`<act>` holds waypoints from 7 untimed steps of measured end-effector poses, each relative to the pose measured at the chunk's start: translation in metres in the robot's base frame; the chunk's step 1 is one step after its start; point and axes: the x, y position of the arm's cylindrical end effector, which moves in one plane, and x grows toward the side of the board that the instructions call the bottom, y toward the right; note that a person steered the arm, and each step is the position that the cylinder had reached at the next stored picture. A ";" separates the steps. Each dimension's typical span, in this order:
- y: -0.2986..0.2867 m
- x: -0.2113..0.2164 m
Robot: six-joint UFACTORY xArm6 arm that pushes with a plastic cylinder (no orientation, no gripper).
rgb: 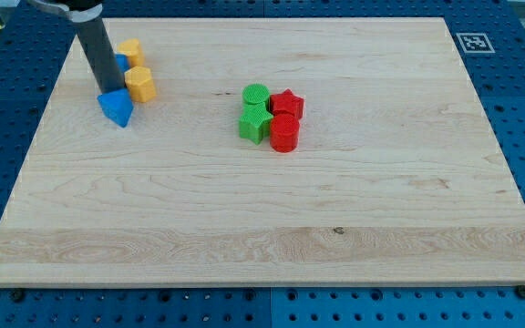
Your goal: Push the blue triangle to the bottom left
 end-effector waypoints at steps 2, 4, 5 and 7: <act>0.013 0.044; 0.044 0.066; 0.037 0.099; 0.016 0.117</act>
